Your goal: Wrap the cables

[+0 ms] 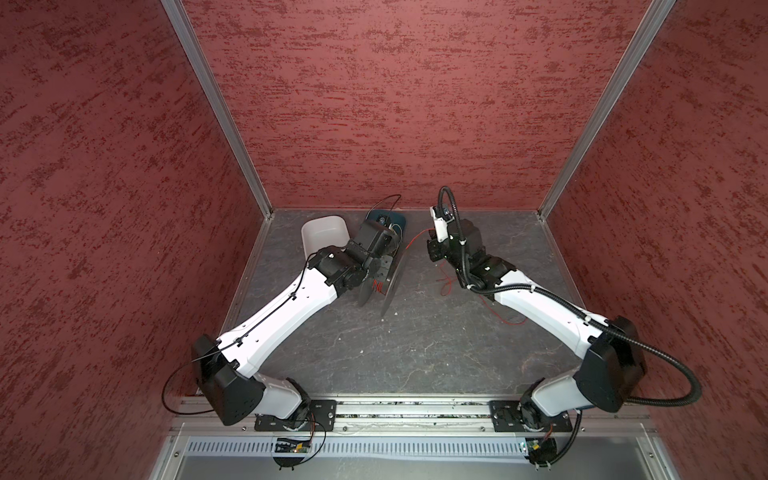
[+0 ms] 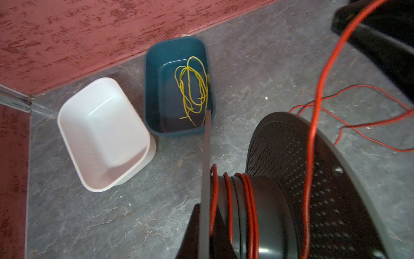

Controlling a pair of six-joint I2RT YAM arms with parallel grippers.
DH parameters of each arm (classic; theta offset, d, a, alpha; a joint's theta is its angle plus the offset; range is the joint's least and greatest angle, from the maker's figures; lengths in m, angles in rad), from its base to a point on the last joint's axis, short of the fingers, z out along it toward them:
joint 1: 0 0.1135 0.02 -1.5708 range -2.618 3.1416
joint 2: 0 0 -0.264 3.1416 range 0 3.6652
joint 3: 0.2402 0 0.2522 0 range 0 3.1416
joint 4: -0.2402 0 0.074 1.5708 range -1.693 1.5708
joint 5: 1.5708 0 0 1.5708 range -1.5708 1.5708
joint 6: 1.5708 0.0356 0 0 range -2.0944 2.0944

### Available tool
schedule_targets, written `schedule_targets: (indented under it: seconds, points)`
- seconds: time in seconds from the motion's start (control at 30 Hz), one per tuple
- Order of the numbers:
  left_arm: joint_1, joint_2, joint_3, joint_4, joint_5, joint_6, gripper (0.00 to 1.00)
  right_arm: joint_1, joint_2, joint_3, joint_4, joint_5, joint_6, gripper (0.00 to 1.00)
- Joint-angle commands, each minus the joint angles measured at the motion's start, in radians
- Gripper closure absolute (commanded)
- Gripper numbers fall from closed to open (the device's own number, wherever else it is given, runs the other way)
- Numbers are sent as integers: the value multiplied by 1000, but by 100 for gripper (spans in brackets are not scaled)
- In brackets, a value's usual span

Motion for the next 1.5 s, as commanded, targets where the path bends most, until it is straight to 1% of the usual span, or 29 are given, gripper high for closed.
schedule_targets:
  seconds: [0.0,0.1,0.23,0.27,0.3,0.37,0.43,0.53,0.57,0.67,0.7,0.77,0.83,1.0,1.1,1.23,1.33,1.47]
  points:
    - [39,-85,62,19,139,-21,100,-31,18,-39,46,-140,28,81]
    - [114,-135,50,44,273,-76,100,-43,20,-114,120,-184,37,80]
    - [246,-206,5,109,479,-173,100,-52,25,-208,204,-223,57,80]
    - [265,-219,0,120,509,-187,100,-52,26,-226,218,-232,65,80]
    - [280,-228,-4,129,532,-197,100,-52,29,-247,238,-250,75,80]
    - [295,-244,0,134,538,-207,100,-52,27,-290,283,-302,93,79]
    - [315,-256,-2,144,543,-227,100,-52,24,-337,338,-357,111,76]
    - [350,-272,-6,151,547,-250,100,-52,8,-387,385,-401,124,70]
    - [361,-275,-7,151,545,-255,100,-52,-1,-398,394,-411,123,67]
    - [397,-283,-4,148,553,-269,100,-53,-47,-439,416,-440,109,49]
    - [406,-284,-3,147,559,-272,100,-53,-50,-457,430,-445,105,39]
    - [419,-285,1,141,566,-273,100,-52,-105,-487,452,-441,103,20]
    - [428,-285,3,138,571,-272,100,-52,-129,-501,445,-434,92,13]
    - [445,-283,7,130,578,-271,100,-54,-177,-544,443,-428,59,9]
    - [455,-282,10,123,586,-270,100,-56,-192,-568,451,-442,45,9]
    - [459,-283,10,120,596,-269,100,-64,-174,-579,466,-447,52,10]
    - [459,-286,10,120,597,-270,100,-71,-144,-581,495,-507,66,13]
    - [461,-287,12,120,597,-270,100,-71,-99,-594,551,-615,72,16]
